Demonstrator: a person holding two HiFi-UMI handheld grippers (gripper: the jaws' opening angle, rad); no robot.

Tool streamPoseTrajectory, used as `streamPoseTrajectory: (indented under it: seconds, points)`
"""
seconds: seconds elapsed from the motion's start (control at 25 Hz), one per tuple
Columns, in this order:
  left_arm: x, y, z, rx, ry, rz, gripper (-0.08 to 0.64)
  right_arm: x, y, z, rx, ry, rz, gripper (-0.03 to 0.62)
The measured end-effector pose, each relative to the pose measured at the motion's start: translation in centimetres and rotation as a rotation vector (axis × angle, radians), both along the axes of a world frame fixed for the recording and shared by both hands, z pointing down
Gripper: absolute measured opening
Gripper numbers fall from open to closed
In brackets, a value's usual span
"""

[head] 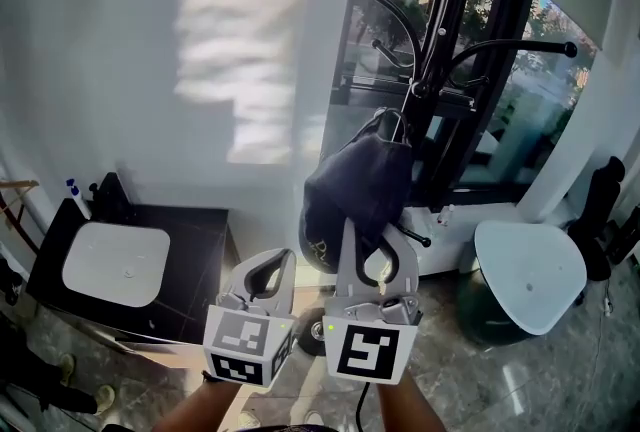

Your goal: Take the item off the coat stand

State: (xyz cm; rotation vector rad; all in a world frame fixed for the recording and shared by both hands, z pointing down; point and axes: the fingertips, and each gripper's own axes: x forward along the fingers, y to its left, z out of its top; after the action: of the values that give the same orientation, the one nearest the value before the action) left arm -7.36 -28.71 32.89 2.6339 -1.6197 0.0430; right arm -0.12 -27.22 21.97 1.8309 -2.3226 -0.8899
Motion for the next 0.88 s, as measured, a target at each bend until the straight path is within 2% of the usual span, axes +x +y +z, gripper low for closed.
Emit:
streamPoseTrajectory:
  seconds: [0.2,0.36,0.52,0.88]
  points:
    - [-0.5,0.7,-0.6,-0.003,0.017,-0.021,-0.003,-0.5,0.3,3.1,-0.087,-0.045,-0.035,0.015]
    - [-0.7,0.8,-0.1,-0.005,0.002,-0.032,-0.003,-0.6,0.1,5.7,-0.187,-0.139,-0.066,0.015]
    - [-0.9,1.1,-0.1,0.001,-0.013,-0.046,-0.003,-0.3,-0.1,7.9,-0.265,-0.194,-0.095,0.015]
    - [-1.2,1.3,0.8,-0.001,-0.059,-0.067,-0.003,-0.9,0.1,10.1,-0.324,-0.227,-0.125,0.015]
